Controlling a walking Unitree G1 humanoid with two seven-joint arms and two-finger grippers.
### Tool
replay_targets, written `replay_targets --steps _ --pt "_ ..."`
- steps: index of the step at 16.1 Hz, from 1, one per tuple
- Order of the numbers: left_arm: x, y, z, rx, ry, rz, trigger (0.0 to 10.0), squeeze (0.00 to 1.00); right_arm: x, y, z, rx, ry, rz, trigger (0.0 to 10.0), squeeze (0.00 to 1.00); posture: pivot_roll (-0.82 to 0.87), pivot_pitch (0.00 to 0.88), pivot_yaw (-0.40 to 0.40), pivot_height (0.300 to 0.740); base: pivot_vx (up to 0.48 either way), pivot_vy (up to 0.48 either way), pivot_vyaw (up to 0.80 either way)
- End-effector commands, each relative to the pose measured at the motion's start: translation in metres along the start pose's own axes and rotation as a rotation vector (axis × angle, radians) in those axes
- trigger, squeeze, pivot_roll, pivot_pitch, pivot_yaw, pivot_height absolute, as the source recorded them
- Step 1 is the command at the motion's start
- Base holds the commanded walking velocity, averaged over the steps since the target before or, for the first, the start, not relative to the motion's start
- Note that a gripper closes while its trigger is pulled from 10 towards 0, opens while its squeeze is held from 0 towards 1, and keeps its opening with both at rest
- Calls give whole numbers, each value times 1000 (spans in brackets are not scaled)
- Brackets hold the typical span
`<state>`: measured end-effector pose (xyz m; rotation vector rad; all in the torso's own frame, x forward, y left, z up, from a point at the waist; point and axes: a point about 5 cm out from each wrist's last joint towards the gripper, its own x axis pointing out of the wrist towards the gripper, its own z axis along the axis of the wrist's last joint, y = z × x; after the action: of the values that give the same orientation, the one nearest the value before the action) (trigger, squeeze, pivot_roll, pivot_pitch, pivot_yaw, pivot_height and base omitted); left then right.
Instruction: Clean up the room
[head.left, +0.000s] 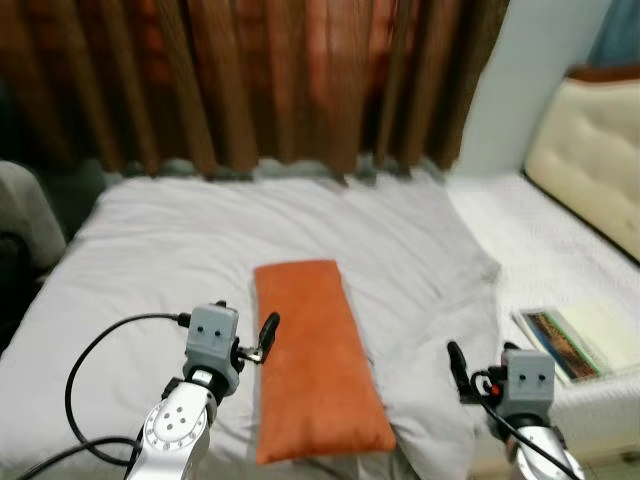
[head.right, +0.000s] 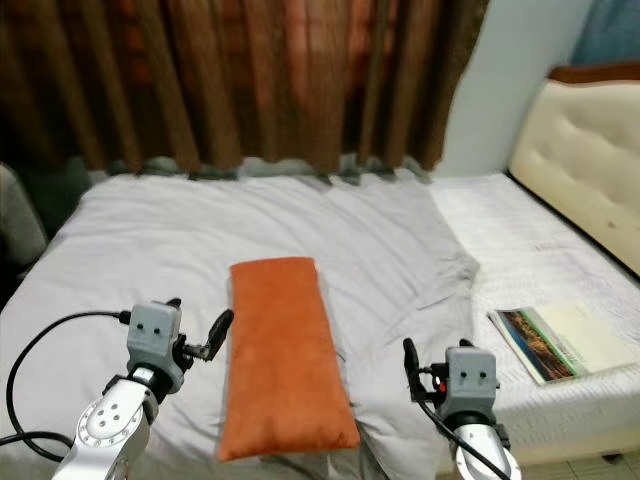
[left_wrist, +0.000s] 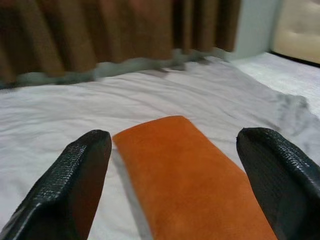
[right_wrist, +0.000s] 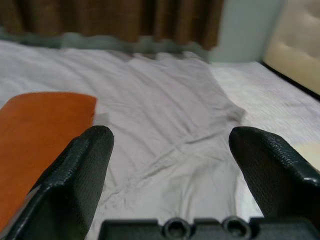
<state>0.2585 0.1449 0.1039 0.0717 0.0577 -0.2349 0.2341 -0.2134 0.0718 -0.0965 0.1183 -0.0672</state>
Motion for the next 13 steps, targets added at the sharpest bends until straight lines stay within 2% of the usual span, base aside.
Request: replay_targets --steps 1,3,5,7,9,11,13 --pt "2 -2 -2 -6 20 7 10000 0 5 1 2 -17 8 16 10000 86 -29 0 -43 740 371 -304 781" --pt "3 -4 -2 -9 21 3 10000 0 8 1 3 2 6 17 10000 102 -24 0 -47 740 371 -300 766" --pt "8 -2 -2 11 29 -6 10000 0 8 6 1 6 20 36 10000 24 -23 0 -46 740 371 -300 0" --pt "11 1 -2 52 37 6 10000 0 10 10 2 7 16 44 10000 8 -24 0 -44 740 0 0 0" --pt "12 1 2 32 11 -4 10000 0 11 11 4 8 11 49 10000 8 -27 0 -38 740 0 0 0" --pt "12 4 2 12 15 16 10000 0 12 11 3 9 11 49 10000 4 -27 0 -38 740 409 251 0" --pt "14 6 1 18 19 12 10000 0 13 12 2 13 16 51 10000 4 -28 0 -37 740 427 0 0"
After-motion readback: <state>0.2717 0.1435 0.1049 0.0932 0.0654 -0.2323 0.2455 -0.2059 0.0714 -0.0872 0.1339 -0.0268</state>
